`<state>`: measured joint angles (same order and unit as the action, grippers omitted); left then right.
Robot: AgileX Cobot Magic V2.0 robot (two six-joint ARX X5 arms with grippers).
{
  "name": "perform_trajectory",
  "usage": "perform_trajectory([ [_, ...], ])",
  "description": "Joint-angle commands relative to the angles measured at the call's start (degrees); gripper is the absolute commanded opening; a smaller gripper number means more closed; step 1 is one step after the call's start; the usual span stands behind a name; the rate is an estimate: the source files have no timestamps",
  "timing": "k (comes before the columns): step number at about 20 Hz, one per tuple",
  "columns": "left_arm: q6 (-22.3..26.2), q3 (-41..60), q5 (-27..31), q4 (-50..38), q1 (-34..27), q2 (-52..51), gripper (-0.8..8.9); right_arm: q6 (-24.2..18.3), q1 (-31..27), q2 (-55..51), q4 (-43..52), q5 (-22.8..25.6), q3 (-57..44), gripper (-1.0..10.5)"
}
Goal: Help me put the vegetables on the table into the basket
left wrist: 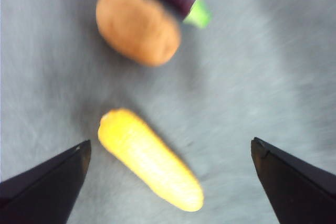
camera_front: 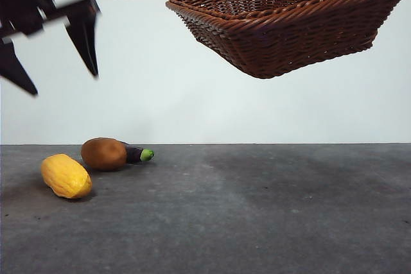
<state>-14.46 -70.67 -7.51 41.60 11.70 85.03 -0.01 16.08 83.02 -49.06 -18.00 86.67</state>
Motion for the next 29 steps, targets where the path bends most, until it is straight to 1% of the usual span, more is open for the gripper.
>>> perform_trajectory([
  [1, -3.1, -0.4, 3.1, 1.2, 1.4, 5.6, 5.98, -0.5, 0.1, -0.4, 0.5, -0.6, 0.3, -0.1],
  [3, -5.3, -0.4, 3.3, 1.7, 1.4, 9.7, 5.98, -0.8, 0.1, -0.4, 0.5, -0.4, 0.3, -0.1],
  [4, -6.0, -0.4, 4.5, 1.8, 1.4, 11.1, 5.98, -1.2, 0.0, -0.4, 0.5, -0.4, 0.3, -0.1],
  [6, -6.3, -0.4, 6.5, 2.3, 1.5, 13.9, 5.98, -1.7, 0.0, -0.4, 0.5, -0.4, 0.3, -0.1],
  [8, -7.6, -0.4, 6.5, 2.6, 1.5, 16.6, 5.98, -1.9, 0.0, -0.4, 0.6, -0.4, 0.3, -0.1],
  [12, -8.1, -0.4, 7.5, 1.6, 2.7, 19.8, 5.96, -2.2, 0.0, -0.4, 0.5, -0.4, 0.3, -0.1],
  [14, -8.5, -0.4, 7.5, 1.0, 3.3, 20.6, 5.77, -2.3, 0.0, -0.4, 0.5, -0.4, 0.3, -0.1],
  [15, -8.5, -0.4, 7.5, 0.9, 3.5, 20.7, 4.79, -2.3, 0.0, -0.4, 0.5, -0.4, 0.3, -0.1],
  [17, -8.3, -0.4, 7.5, 0.6, 3.9, 20.7, 2.2, -2.3, 0.0, -0.4, 0.5, -0.4, 0.3, -0.1],
  [19, -7.8, -0.4, 7.5, 0.5, 3.9, 20.7, 0.0, -2.8, 0.0, -0.4, -0.2, -0.4, 0.3, -0.1],
  [20, -7.5, -0.4, 7.5, 0.4, 3.9, 20.7, -0.08, -3.1, 0.0, -0.4, -0.5, -0.4, 0.3, -0.1],
  [21, -6.1, -0.4, 7.0, 0.4, 3.9, 20.7, -0.08, -3.1, 0.0, -0.4, -0.6, -0.4, 0.3, -0.1],
  [24, 0.4, -0.4, 7.1, 1.6, 4.0, 19.1, -0.08, -2.8, 0.0, -0.4, -0.7, 0.5, 0.3, -0.1],
  [26, 3.6, -0.4, 7.0, 1.2, 4.0, 15.0, -0.08, -2.6, 0.0, -0.2, -1.2, 0.5, 0.3, -0.1],
  [29, 9.3, -0.3, 3.0, -1.0, 3.8, 4.7, -0.08, -1.7, 0.0, 2.2, -2.1, 1.1, 0.3, -0.1],
])
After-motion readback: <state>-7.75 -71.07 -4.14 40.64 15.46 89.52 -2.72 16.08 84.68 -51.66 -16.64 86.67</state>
